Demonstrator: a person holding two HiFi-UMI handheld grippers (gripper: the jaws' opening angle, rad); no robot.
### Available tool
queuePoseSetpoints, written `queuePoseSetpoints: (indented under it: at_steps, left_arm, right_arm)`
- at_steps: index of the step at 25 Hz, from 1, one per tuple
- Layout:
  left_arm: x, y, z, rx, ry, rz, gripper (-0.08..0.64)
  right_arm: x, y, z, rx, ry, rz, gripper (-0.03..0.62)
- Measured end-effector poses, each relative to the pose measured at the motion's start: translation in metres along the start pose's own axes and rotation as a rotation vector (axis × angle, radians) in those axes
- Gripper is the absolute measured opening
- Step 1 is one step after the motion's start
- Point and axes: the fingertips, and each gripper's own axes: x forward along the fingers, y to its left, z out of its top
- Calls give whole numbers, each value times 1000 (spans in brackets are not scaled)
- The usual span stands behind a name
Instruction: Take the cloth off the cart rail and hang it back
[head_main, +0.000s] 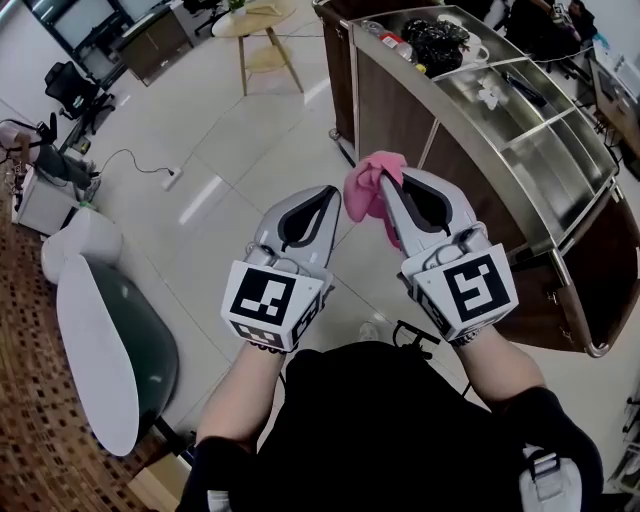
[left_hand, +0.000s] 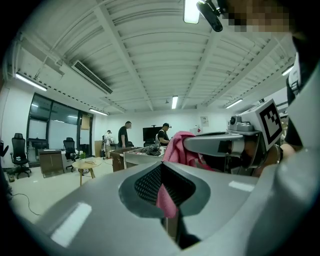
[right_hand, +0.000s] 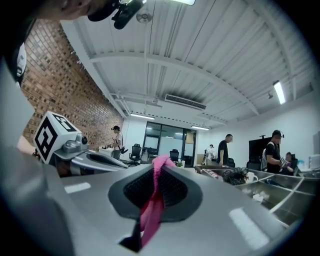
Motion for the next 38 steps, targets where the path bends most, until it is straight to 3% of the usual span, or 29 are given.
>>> queuePoseSetpoints:
  at_steps: [6,16,18,22,30,38]
  left_arm:
    - [19,41,-16,-19,0,-29,3]
    - [-4,153,-1,-17,-31,-150,3]
    - [-7,176,-1,-18,-29,-176,3]
    - [-13,215,-5,-20,-19,-223,3]
    - [-5,268,-3,-48,-50,-255,3]
    - [52,298,-23,-18,-34,-296,3]
  right_arm:
    - [40,2,-25,19,107,-10,15]
    - [136,54,-3,15,129,-133,15]
    - [158,59,2,4,112,-162,15]
    - [200,64,27,-55,-15,-221,15]
    - [254,74,38,-80,-12,-237,15]
    - [293,26,16,-54,-26,-275,15]
